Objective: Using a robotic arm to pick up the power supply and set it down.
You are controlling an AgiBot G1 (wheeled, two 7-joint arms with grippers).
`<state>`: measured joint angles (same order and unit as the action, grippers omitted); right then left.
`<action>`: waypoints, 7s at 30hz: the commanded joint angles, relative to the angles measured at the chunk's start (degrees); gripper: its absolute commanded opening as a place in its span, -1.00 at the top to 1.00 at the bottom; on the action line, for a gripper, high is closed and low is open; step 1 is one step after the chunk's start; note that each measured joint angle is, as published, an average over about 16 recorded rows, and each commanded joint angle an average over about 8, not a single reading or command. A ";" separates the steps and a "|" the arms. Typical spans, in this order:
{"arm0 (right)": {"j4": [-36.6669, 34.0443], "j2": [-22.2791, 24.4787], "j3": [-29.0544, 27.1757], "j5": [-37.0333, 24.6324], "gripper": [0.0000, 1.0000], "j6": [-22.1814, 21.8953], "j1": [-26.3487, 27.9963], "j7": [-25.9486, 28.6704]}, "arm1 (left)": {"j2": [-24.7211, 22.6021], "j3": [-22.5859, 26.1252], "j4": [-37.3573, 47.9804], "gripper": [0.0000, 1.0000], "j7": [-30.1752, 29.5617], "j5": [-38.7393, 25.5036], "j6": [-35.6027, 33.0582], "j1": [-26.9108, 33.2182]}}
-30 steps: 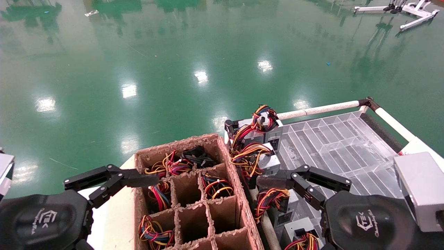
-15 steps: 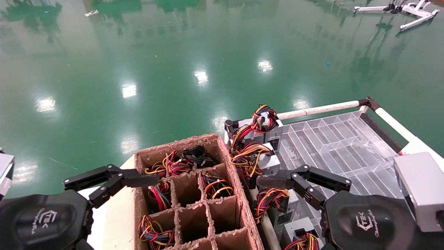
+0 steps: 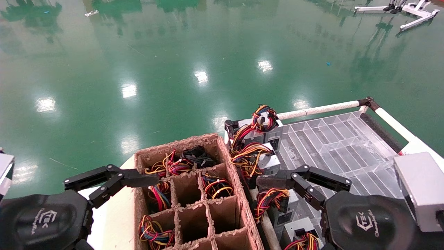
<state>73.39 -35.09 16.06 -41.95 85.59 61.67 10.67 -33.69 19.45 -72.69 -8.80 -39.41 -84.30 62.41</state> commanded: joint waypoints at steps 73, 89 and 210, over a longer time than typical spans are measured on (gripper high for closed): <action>-1.35 -0.26 1.13 -3.87 -1.00 -2.43 0.91 0.32 | 0.00 0.00 0.01 1.00 0.00 0.00 0.00 0.00; -13.93 -15.43 11.95 -26.32 -1.00 -11.78 13.82 -1.36 | 0.00 0.02 0.02 1.00 0.01 0.01 -0.01 0.01; -64.91 -24.09 8.61 -21.75 1.00 1.39 53.45 -19.12 | 0.04 0.13 0.02 -1.00 0.07 0.08 0.04 0.04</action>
<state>8.19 -59.10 24.66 -63.67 87.04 114.65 -8.43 -33.64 19.58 -72.67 -8.73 -39.33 -84.26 62.45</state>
